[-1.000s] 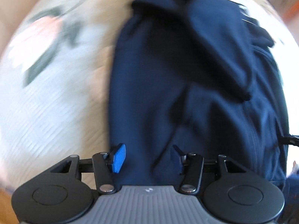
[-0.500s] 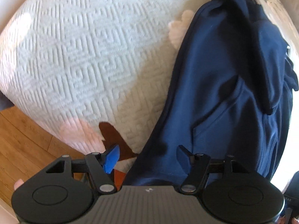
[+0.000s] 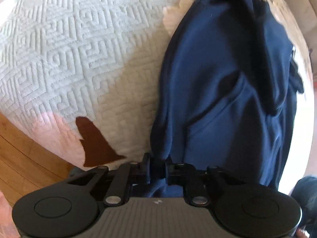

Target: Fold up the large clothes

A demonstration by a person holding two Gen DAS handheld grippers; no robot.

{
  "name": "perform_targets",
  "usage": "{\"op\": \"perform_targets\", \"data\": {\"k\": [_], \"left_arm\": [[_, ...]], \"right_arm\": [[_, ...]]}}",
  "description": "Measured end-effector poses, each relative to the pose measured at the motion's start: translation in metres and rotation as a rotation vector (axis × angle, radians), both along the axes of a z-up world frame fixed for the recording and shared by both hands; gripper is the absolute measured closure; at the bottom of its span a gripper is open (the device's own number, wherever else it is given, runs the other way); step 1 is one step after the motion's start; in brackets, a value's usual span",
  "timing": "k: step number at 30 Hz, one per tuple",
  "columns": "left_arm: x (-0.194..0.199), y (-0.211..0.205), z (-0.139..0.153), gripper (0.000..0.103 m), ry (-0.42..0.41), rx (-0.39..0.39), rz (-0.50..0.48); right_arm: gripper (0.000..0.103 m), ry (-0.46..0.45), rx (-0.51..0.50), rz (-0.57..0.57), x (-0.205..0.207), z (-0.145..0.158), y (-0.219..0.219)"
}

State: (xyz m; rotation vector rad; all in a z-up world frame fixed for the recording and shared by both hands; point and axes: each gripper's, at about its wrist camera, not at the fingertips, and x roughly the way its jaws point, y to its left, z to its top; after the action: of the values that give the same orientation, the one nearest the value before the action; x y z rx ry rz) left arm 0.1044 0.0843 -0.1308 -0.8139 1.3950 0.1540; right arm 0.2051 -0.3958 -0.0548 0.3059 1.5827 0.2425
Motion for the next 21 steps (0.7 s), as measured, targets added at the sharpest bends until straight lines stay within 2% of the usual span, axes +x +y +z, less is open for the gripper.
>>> {"op": "perform_targets", "data": {"k": [2,4,7,8,10,12,14,16,17,18,19,20,21], "left_arm": [[0.004,0.005,0.016,0.089,-0.044,-0.03,0.032],[0.009,0.016,0.036,0.089,-0.123,-0.09,0.093],[0.029,0.034,0.072,0.091,-0.308,-0.225,0.166],[0.04,0.039,0.084,0.094,-0.373,-0.249,0.184],[0.068,0.056,0.103,0.1,-0.495,-0.266,0.217],[0.1,0.074,0.112,0.1,-0.617,-0.284,0.258],[0.141,0.087,0.117,0.1,-0.714,-0.247,0.27],[0.178,0.093,0.124,0.098,-0.727,-0.18,0.226],[0.19,0.091,0.127,0.093,-0.71,-0.137,0.195],[0.196,0.085,0.129,0.086,-0.679,-0.091,0.152],[0.198,0.078,0.13,0.08,-0.642,-0.05,0.087],[0.196,0.068,0.128,0.068,-0.6,-0.017,0.005],[0.191,0.058,0.122,0.057,-0.553,0.019,-0.064]], "right_arm": [[0.093,-0.011,0.057,-0.043,0.004,0.017,-0.009],[0.093,-0.023,0.119,-0.102,0.011,0.038,-0.02],[0.093,-0.067,0.218,-0.21,0.036,0.07,-0.035],[0.093,-0.095,0.236,-0.227,0.048,0.08,-0.036],[0.093,-0.169,0.27,-0.24,0.077,0.092,-0.034],[0.093,-0.238,0.309,-0.244,0.12,0.099,-0.034],[0.093,-0.298,0.298,-0.259,0.157,0.095,-0.022],[0.093,-0.301,0.305,-0.237,0.19,0.083,-0.007],[0.093,-0.288,0.304,-0.248,0.205,0.079,-0.007],[0.088,-0.269,0.299,-0.272,0.212,0.073,-0.01],[0.087,-0.258,0.29,-0.284,0.215,0.071,-0.011],[0.087,-0.263,0.275,-0.273,0.215,0.071,-0.008],[0.075,-0.273,0.246,-0.253,0.212,0.073,-0.006]]}}
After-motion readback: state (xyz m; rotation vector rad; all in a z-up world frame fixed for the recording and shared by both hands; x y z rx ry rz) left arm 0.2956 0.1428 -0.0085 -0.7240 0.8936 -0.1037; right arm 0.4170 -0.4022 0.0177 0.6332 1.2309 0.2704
